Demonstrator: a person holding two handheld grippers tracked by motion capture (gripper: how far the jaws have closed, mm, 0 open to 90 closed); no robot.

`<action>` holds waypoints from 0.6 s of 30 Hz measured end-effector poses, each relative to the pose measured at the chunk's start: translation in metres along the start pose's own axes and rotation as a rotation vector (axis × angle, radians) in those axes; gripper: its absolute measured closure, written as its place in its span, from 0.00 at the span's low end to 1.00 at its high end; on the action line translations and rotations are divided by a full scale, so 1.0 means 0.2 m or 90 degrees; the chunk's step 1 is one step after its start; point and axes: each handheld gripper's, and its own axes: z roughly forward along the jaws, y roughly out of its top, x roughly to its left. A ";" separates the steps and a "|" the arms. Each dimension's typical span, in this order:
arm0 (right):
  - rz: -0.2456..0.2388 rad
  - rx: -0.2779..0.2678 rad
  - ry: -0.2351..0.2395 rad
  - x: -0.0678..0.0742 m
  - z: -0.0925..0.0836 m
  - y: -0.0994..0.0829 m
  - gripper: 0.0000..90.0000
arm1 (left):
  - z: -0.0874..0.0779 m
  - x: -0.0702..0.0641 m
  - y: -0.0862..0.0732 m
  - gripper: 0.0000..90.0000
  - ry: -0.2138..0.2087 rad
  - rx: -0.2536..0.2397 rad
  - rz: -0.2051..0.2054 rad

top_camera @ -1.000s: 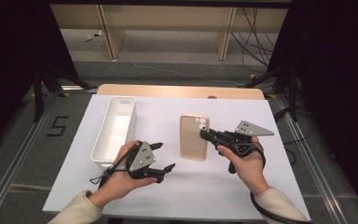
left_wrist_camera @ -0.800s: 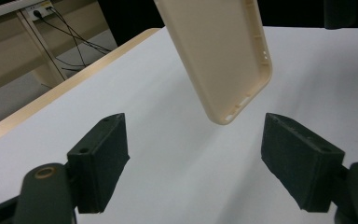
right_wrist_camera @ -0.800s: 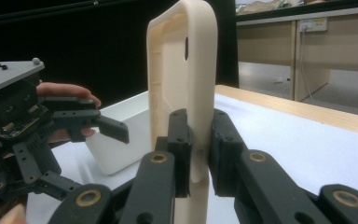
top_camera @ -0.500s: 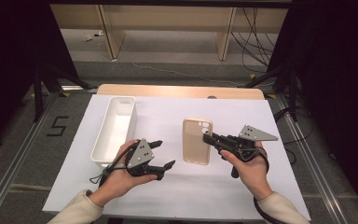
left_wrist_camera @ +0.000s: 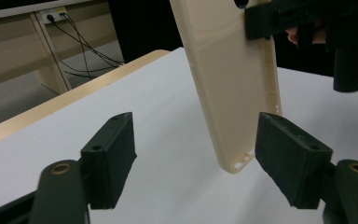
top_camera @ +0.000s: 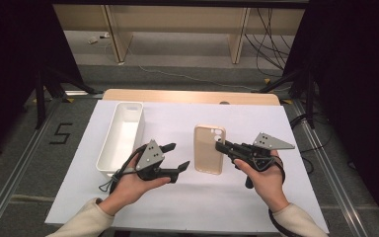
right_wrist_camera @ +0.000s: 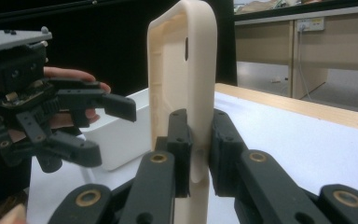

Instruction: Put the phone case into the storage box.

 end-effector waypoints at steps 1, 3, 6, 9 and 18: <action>0.000 0.000 0.000 0.00 0.00 0.00 0.90 | 0.00 0.00 0.01 0.34 0.004 -0.004 -0.007; 0.000 -0.002 -0.001 0.00 0.00 0.00 0.90 | 0.02 -0.01 0.02 0.37 0.009 -0.011 -0.019; -0.004 0.002 -0.002 0.00 0.01 0.00 0.90 | 0.03 -0.01 0.05 0.43 0.008 -0.021 -0.020; -0.004 -0.001 0.000 0.00 0.01 0.00 0.90 | 0.05 -0.02 0.06 0.44 0.012 -0.027 -0.024; -0.002 -0.005 -0.002 0.00 0.02 -0.01 0.90 | 0.08 -0.01 0.11 0.48 0.025 -0.040 -0.036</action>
